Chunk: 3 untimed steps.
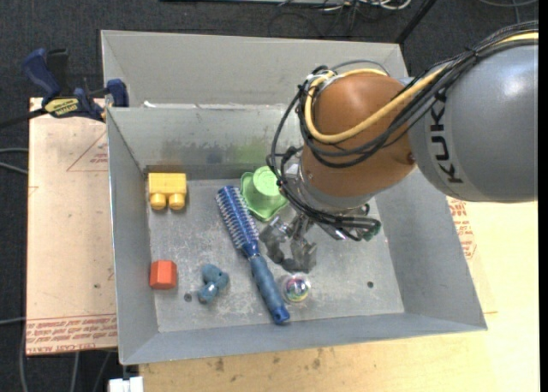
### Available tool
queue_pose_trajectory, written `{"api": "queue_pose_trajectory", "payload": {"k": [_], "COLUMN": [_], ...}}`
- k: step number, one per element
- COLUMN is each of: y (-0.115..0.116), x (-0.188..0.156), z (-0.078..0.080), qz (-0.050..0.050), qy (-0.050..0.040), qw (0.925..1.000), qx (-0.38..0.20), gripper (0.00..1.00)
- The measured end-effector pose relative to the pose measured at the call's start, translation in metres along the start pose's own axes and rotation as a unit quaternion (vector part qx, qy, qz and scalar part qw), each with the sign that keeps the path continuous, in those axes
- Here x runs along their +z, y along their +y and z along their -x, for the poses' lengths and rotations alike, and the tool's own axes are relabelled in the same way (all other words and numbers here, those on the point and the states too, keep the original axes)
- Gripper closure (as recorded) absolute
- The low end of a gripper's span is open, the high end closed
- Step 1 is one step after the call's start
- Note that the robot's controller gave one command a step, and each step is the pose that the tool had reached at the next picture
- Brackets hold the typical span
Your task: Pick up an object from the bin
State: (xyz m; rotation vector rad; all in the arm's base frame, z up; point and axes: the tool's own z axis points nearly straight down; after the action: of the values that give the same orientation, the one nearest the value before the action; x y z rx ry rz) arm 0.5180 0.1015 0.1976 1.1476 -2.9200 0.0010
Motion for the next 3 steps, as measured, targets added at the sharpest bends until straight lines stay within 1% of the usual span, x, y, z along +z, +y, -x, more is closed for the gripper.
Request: {"api": "queue_pose_trajectory", "payload": {"k": [1, 2, 3], "y": [0.038, 0.036, -0.029], "x": [0.066, 0.062, 0.13], "z": [-0.022, -0.02, 0.046], "qz": [0.003, 0.0, -0.001], "qy": [0.0013, -0.0025, -0.0041], "qw": [0.9999, 1.0, 0.9971], "qx": [-0.01, -0.009, -0.075], "gripper": [1.0, 0.0, 0.0]}}
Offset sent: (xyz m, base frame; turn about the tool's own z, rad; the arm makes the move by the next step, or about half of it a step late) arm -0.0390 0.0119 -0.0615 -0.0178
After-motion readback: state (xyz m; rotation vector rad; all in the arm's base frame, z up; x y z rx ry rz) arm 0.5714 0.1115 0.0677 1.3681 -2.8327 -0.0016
